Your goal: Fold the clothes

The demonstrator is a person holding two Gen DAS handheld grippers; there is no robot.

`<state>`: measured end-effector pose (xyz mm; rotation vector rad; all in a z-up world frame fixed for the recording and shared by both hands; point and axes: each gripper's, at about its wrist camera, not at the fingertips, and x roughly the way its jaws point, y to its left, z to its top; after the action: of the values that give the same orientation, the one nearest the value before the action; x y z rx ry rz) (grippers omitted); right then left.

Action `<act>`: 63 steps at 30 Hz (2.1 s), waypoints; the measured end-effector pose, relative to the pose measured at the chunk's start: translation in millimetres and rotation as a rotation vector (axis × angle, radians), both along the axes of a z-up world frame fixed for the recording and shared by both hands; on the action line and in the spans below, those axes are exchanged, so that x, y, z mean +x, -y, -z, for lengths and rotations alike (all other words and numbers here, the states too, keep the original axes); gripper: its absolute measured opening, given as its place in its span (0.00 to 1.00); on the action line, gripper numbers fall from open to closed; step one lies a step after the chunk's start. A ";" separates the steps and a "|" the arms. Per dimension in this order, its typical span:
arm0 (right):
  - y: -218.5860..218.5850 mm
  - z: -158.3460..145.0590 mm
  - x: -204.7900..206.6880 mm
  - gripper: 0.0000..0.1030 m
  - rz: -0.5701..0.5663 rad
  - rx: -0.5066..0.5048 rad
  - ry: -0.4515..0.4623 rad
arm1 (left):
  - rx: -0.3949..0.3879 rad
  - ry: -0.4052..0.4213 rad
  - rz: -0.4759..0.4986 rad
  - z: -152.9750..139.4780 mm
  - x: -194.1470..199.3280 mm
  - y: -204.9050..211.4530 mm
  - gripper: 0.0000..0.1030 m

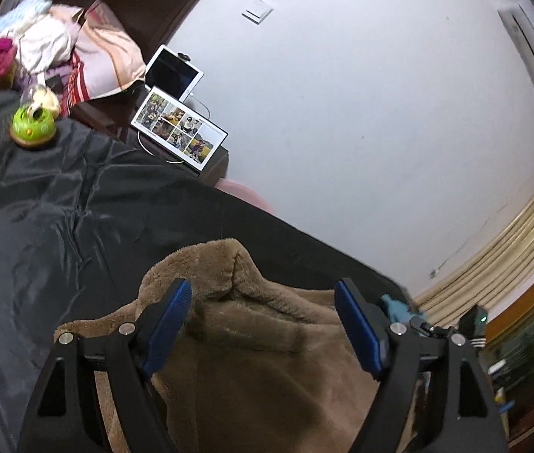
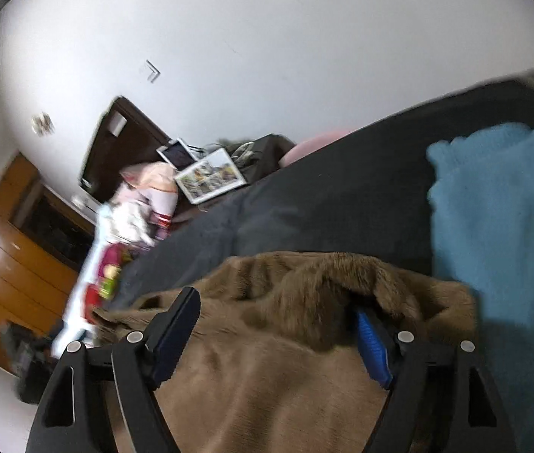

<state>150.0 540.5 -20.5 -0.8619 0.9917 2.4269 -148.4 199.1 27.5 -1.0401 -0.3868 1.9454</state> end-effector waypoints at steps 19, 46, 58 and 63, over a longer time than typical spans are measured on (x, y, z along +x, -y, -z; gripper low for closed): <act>61.0 10.7 -50.9 0.77 -0.173 0.542 0.375 | -0.464 -0.177 0.182 42.3 34.9 -70.2 0.79; 59.9 -28.5 2.9 0.80 -0.054 0.481 0.200 | -0.382 -0.031 0.071 49.5 4.6 -52.4 0.81; 112.1 6.3 -15.5 0.80 -0.189 0.456 0.303 | -0.325 -0.042 0.052 27.7 0.0 -34.4 0.82; 131.1 7.1 -37.4 0.80 -0.243 0.466 0.311 | -0.273 0.050 0.035 36.4 -18.7 -25.1 0.82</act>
<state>112.6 409.3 -27.5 -1.1816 0.2034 2.4579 -167.0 224.2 -8.8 -1.2617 -0.1299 1.9805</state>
